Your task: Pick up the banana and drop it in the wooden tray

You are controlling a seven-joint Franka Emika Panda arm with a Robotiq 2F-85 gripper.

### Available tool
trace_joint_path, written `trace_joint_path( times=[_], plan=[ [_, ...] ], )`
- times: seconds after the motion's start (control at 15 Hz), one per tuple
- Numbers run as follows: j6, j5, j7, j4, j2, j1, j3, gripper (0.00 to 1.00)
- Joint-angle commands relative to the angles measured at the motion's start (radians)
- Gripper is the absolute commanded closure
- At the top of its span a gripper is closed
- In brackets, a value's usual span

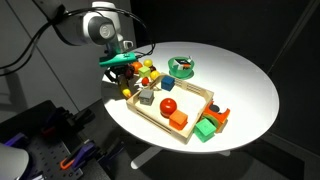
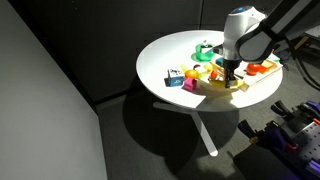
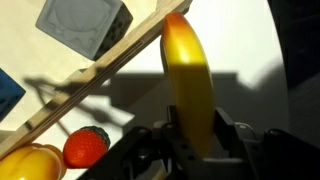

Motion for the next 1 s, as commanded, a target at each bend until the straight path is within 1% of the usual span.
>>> trace_joint_path(
  times=[0.0,0.2,0.47,0.67,0.93],
  plan=[
    [-0.097,0.023,0.04,0.007,-0.058,-0.018,0.02,0.85],
    [-0.172,0.06,0.073,0.023,-0.082,-0.02,0.023,0.85],
    [-0.239,0.111,0.14,0.05,-0.099,-0.024,0.014,0.85],
    [-0.254,0.139,0.19,0.068,-0.105,-0.03,0.006,0.85],
    [-0.242,0.159,0.267,0.082,-0.112,-0.045,-0.013,0.85]
  ],
)
